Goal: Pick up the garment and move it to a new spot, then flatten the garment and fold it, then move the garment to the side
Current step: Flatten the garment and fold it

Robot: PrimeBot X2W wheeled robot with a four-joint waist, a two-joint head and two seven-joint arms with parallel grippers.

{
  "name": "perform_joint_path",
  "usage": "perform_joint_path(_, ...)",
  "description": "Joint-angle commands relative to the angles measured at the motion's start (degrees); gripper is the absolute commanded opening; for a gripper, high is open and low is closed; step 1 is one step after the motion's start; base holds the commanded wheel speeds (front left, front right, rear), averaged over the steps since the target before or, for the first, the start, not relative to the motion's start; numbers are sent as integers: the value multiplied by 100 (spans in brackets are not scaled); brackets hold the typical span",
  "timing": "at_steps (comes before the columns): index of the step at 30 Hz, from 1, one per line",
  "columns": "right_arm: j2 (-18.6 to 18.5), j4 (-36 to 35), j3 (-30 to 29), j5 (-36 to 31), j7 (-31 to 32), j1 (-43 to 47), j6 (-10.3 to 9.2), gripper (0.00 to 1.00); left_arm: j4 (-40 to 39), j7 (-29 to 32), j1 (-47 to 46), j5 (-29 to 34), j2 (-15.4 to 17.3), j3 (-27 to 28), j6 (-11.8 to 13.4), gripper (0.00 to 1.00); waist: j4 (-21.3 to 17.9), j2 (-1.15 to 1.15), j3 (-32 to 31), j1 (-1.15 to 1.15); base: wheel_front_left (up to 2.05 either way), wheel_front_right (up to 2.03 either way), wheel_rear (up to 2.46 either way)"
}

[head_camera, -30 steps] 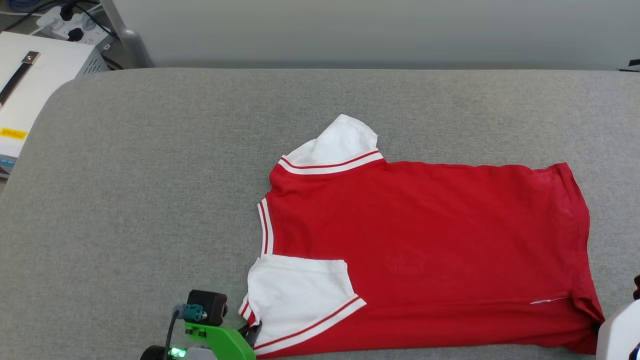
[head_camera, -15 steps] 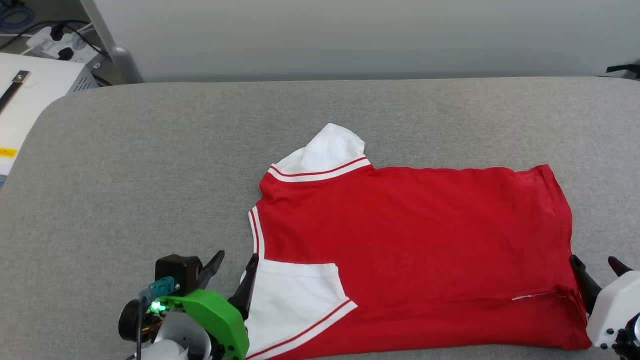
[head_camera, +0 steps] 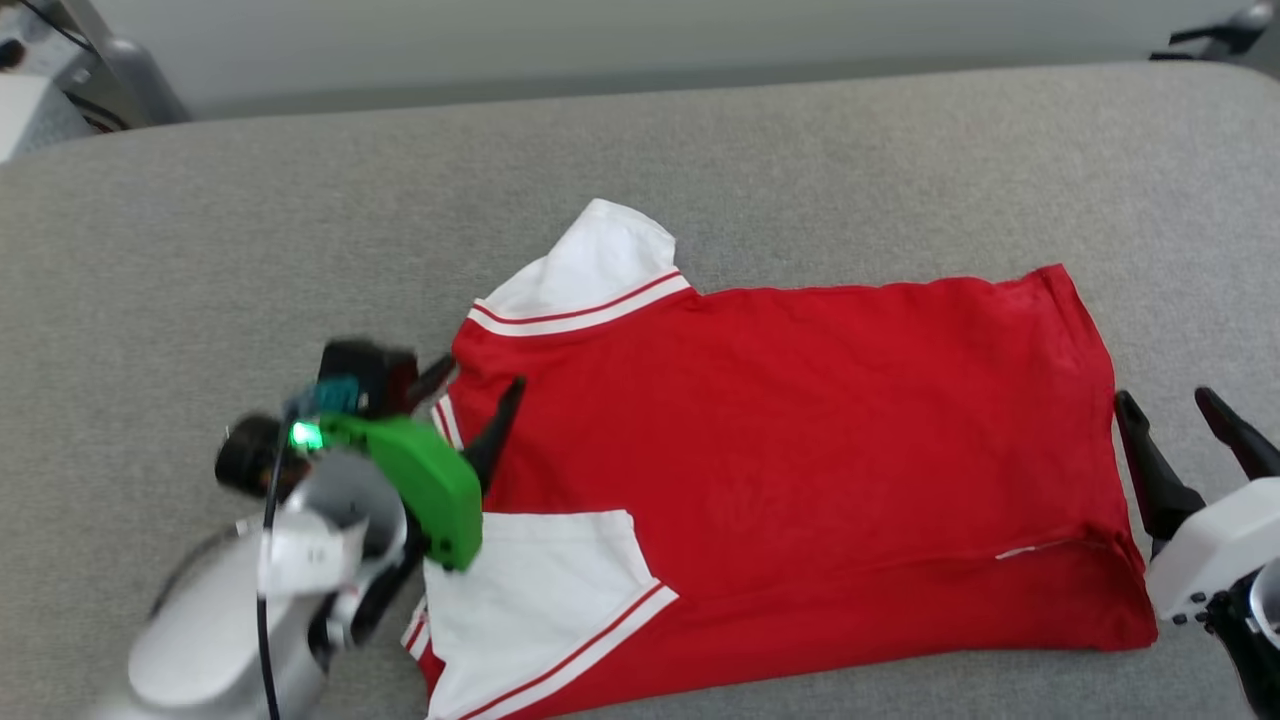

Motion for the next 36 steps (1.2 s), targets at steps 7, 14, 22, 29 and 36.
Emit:
perform_joint_path(7,-27,46,226,30,-206,-442,-4,100,599,1238,-1790,163,71,-196,-565,100,-573,0,947,0,0,0,0)
perform_joint_path(14,17,264,461,77,-430,-721,-4,100,1530,2266,-2796,141,45,-373,-886,100,-853,0,1342,0,0,0,0)
perform_joint_path(22,44,526,610,114,-639,-925,-4,100,2512,2435,-3444,203,-100,-493,-1100,100,-1005,0,1553,0,0,0,0)
perform_joint_path(29,42,644,725,128,-697,-1027,-4,100,3054,2332,-3753,281,-309,-630,-1192,100,-1053,0,1639,0,0,0,0)
perform_joint_path(36,20,825,803,110,-747,-1057,-4,100,3506,2291,-3687,58,-561,-957,-1327,0,-1036,0,1543,0,0,0,0)
